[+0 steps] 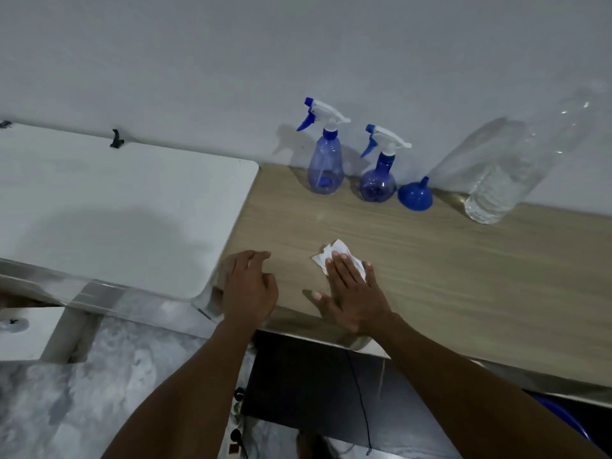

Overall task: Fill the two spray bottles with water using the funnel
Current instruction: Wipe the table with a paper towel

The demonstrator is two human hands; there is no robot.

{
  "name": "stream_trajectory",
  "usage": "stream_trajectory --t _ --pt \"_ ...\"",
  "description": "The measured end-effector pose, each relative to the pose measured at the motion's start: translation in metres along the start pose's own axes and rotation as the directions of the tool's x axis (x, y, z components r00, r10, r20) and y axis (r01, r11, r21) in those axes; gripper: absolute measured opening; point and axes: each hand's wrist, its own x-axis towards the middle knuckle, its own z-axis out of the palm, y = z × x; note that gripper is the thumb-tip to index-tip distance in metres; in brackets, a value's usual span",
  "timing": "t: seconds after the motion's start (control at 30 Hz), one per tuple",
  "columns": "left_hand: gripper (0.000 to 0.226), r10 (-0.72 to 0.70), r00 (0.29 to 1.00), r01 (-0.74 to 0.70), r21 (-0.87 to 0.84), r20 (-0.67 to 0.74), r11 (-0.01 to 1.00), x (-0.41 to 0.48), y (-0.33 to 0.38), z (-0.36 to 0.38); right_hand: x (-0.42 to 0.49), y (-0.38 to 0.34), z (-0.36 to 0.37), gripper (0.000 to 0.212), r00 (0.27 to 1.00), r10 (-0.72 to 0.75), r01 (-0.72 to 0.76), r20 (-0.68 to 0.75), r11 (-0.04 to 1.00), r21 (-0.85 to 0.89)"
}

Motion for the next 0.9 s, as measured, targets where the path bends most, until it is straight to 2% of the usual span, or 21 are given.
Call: stream_trajectory --t 0.17,0.4,0.53,0.63,0.67,0.8,0.87,0.9 --pt "0.040 0.102 0.994 -0.101 -0.032 0.036 0.994 -0.023 0.049 0.029 -0.053 0.074 -0.006 0.089 0.991 0.129 -0.131 -0.038 0.990 -0.053" --pt "0.044 0.181 0.978 -0.179 -0.032 0.100 0.983 -0.060 0.109 0.059 -0.115 0.144 0.000 0.098 0.954 0.288 -0.290 -0.090 0.957 -0.010" --pt "0.044 0.183 0.976 -0.183 -0.012 0.121 0.983 -0.082 0.127 0.068 -0.137 0.150 0.004 0.101 0.922 0.385 -0.380 -0.048 0.920 0.093" --pt "0.044 0.212 0.968 -0.214 0.004 0.135 0.977 -0.091 0.131 0.068 -0.140 0.153 -0.003 0.091 0.909 0.391 -0.368 -0.144 0.915 0.165" --pt "0.044 0.224 0.964 -0.228 0.009 0.144 0.974 -0.091 0.131 0.067 -0.139 0.157 -0.005 0.086 0.909 0.381 -0.356 -0.166 0.920 0.164" --pt "0.045 0.257 0.949 -0.267 0.030 0.180 0.963 -0.083 0.123 0.059 -0.145 0.173 0.000 0.080 0.923 0.379 -0.374 -0.065 0.924 0.078" --pt "0.045 0.274 0.943 -0.285 0.031 0.187 0.958 -0.075 0.116 0.054 -0.148 0.164 0.008 0.085 0.886 0.456 -0.447 -0.087 0.888 0.109" --pt "0.045 0.288 0.939 -0.298 0.029 0.188 0.954 -0.071 0.112 0.051 -0.147 0.153 0.013 0.087 0.845 0.524 -0.506 -0.104 0.847 0.163"
